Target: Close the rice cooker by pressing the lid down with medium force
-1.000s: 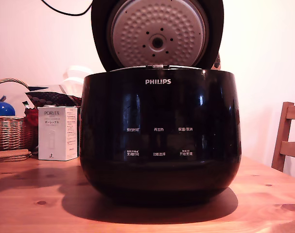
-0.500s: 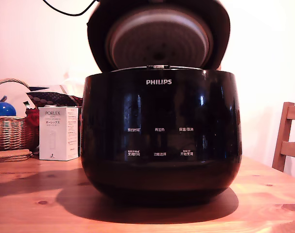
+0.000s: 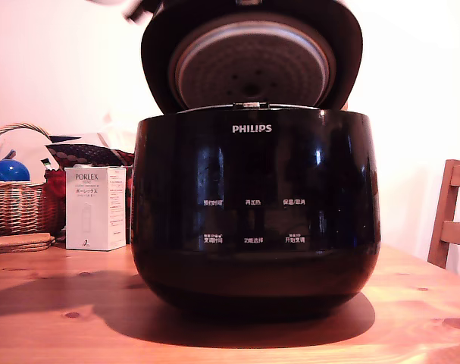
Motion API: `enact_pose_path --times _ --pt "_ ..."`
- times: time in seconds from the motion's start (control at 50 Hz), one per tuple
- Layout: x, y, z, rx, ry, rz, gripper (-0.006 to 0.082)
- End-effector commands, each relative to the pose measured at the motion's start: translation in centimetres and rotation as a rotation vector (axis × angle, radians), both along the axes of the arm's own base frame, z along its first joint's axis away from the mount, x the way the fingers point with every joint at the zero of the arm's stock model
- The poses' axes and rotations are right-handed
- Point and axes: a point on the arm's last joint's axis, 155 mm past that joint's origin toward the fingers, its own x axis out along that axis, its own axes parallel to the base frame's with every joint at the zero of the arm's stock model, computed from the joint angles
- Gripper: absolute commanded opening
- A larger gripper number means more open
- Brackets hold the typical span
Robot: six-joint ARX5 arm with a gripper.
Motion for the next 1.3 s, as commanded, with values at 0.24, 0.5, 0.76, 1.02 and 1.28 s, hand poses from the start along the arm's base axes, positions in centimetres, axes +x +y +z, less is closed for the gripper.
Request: enact_pose_path --times 0.24,0.5,0.76,1.02,1.28 --pt "-1.6 1.0 -1.7 -0.052 -0.054 0.053 -0.0021" --pt "-2.5 1.1 -4.3 -0.08 -0.05 0.071 -0.0021" --pt "-3.2 1.8 -6.2 -0.094 -0.121 0.124 -0.0021" --pt "-4.5 1.8 -7.6 -0.1 -0.167 0.127 -0.0021" --pt "-5.9 0.6 -10.7 -0.101 -0.187 0.1 -0.0021"
